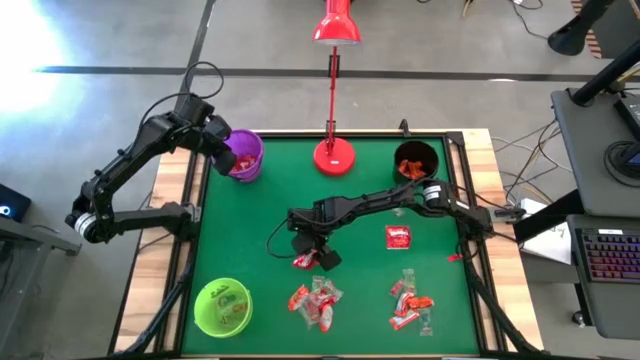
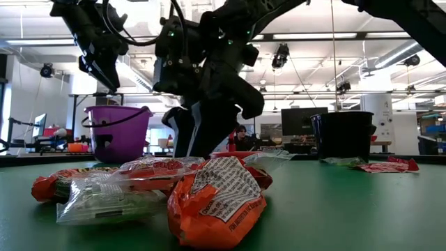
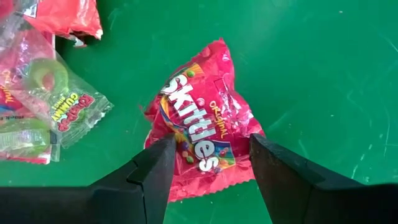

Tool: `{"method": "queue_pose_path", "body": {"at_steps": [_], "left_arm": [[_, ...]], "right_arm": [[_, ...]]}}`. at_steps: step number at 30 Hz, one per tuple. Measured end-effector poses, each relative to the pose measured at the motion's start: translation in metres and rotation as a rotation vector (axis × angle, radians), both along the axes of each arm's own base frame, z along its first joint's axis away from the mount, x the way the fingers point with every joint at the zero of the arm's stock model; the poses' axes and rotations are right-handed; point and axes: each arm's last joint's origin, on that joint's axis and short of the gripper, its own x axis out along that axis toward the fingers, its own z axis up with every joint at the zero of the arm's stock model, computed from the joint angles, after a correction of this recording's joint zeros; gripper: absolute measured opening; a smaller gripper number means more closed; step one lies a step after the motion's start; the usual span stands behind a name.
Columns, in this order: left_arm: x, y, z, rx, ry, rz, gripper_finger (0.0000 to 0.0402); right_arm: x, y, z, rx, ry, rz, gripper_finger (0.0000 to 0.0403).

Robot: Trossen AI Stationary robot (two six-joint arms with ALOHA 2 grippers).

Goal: Sort candy
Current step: Put the red candy into the violet bucket

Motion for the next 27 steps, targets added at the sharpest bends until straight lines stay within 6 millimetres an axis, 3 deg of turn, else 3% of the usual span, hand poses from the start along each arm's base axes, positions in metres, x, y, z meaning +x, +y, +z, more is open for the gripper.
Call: {"method": "queue_pose_path", "body": {"at_steps": [9, 15, 21, 27], "left_arm": [[0.000, 0.000, 0.000, 0.004, -0.003, 0.000, 0.0137], [0.001, 0.002, 0.001, 0.022, -0.015, 0.000, 0.0137], [0.002, 0.002, 0.002, 0.027, -0.019, 0.000, 0.0137], [0.002, 0.002, 0.002, 0.027, -0.019, 0.000, 0.0137]], "right_arm": [[-0.002, 0.000, -0.011, 0.015, -0.001, -0.037, 0.0186], [-0.003, -0.005, -0.025, 0.047, 0.056, -0.108, 0.0113], [-0.003, -0.010, -0.025, 0.079, 0.079, -0.169, 0.0033], [0.003, -0.020, -0.009, 0.118, 0.103, -0.240, 0.0014]]}}
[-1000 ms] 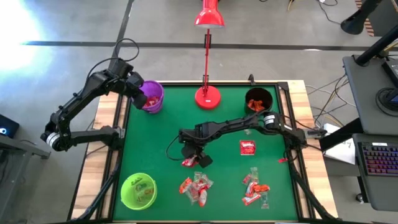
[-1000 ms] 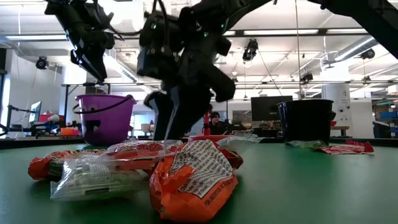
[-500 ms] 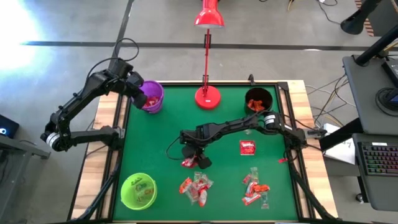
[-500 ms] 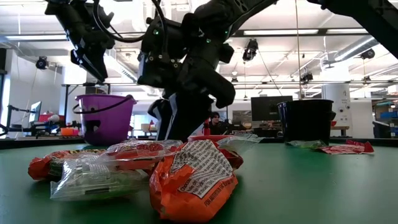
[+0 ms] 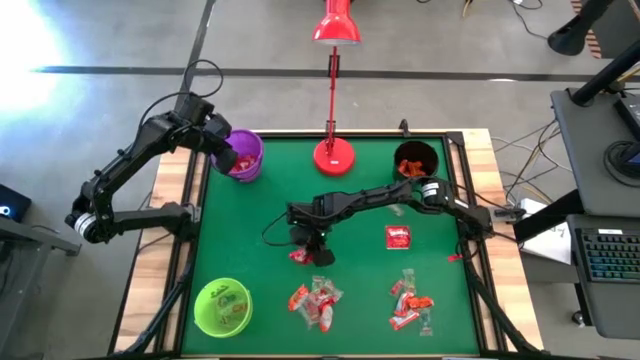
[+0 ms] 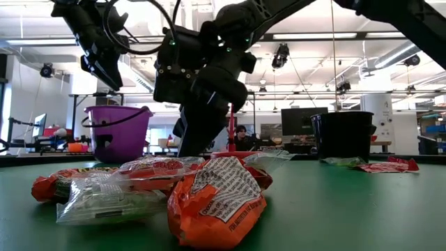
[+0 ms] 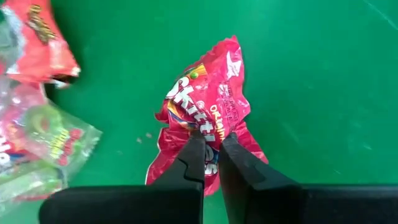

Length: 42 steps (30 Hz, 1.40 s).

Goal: Sort candy
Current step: Put the red candy into the violet bucket

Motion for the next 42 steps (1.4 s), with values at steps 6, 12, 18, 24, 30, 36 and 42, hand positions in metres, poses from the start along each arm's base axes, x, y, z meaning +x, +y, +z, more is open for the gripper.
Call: {"method": "queue_pose_path", "body": {"at_steps": [6, 12, 18, 24, 30, 36, 42], "left_arm": [[0.000, 0.000, 0.000, 0.000, 0.000, 0.000, 0.0137], [0.000, 0.000, 0.000, 0.000, 0.000, 0.000, 0.0137], [0.001, -0.001, 0.000, -0.035, -0.044, -0.017, 0.0139], [0.010, 0.003, -0.004, -0.193, -0.179, -0.047, 0.0168], [0.022, 0.012, -0.014, -0.394, -0.306, -0.058, 0.0197], [0.028, 0.021, -0.022, -0.442, -0.307, -0.060, 0.0203], [0.037, 0.029, -0.024, -0.454, -0.401, -0.120, 0.0204]], "right_arm": [[0.010, -0.007, 0.032, -0.093, -0.017, -0.024, 0.0012], [0.018, -0.026, 0.066, -0.199, -0.089, -0.103, 0.0012], [0.024, -0.061, 0.100, -0.326, -0.185, -0.277, 0.0012], [0.028, -0.100, 0.137, -0.367, -0.349, -0.444, 0.0012], [0.025, -0.131, 0.155, -0.368, -0.442, -0.532, 0.0012], [0.023, -0.140, 0.156, -0.370, -0.442, -0.549, 0.0012], [0.024, -0.139, 0.157, -0.378, -0.453, -0.530, 0.0012]]}}
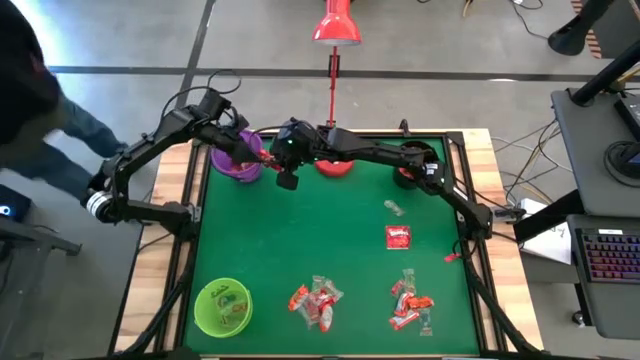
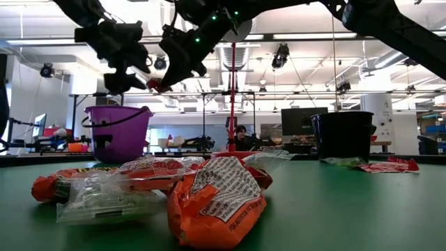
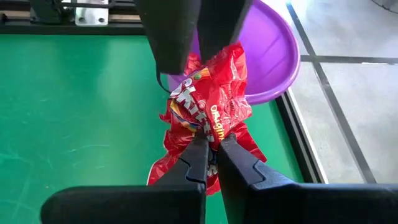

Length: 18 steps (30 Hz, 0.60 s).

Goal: Sort candy
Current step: Put the red candy into the violet bucket

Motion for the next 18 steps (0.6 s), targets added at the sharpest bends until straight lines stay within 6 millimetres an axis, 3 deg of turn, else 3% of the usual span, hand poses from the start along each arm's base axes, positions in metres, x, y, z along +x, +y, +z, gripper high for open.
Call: {"method": "queue_pose_path", "body": {"at_steps": [10, 18], "left_arm": [[0.0082, 0.0075, -0.0058, -0.054, -0.097, -0.070, 0.0191], [0.0078, 0.0065, -0.0055, -0.023, -0.114, -0.110, 0.0101]], "right_arm": [[0.0012, -0.0005, 0.0016, -0.010, -0.018, 0.005, 0.0012], [0.0021, 0.0010, 0.0031, -0.011, -0.031, 0.011, 0.0012]]}}
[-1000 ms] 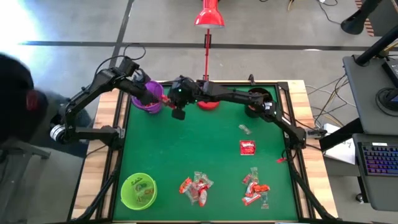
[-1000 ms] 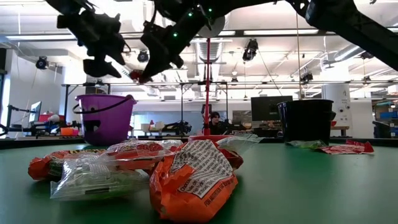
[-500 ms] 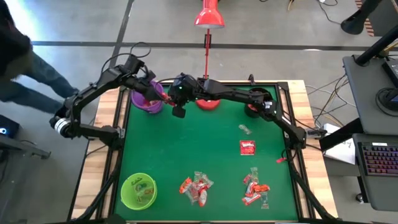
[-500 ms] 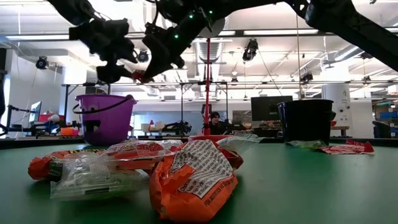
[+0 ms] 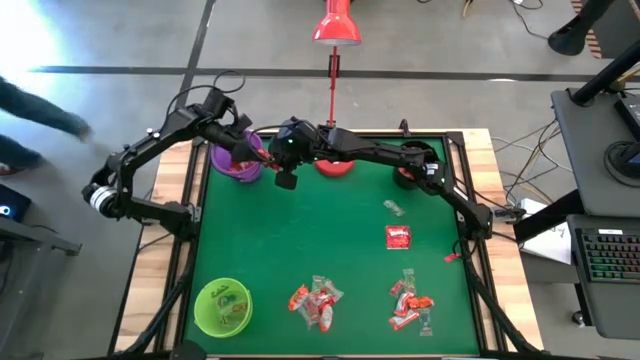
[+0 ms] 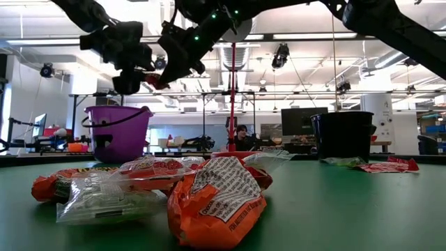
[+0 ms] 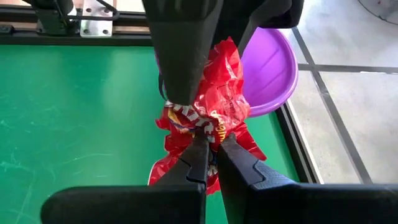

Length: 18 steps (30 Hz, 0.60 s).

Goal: Sort candy
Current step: Put the red candy into the violet bucket

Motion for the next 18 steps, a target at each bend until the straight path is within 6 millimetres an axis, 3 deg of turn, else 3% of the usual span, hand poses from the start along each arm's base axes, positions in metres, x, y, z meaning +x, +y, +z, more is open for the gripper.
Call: {"method": "queue_pose_path", "body": {"at_steps": [6, 18], "left_arm": [[-0.0003, 0.0003, -0.0003, 0.039, 0.012, -0.005, 0.0015], [-0.0003, 0.0000, -0.0001, 0.048, 0.010, -0.010, 0.0002]], "right_arm": [[0.0003, -0.0002, 0.0018, 0.007, -0.016, -0.005, 0.0012], [0.0008, 0.0000, 0.0023, 0.087, -0.045, -0.045, 0.0033]]}}
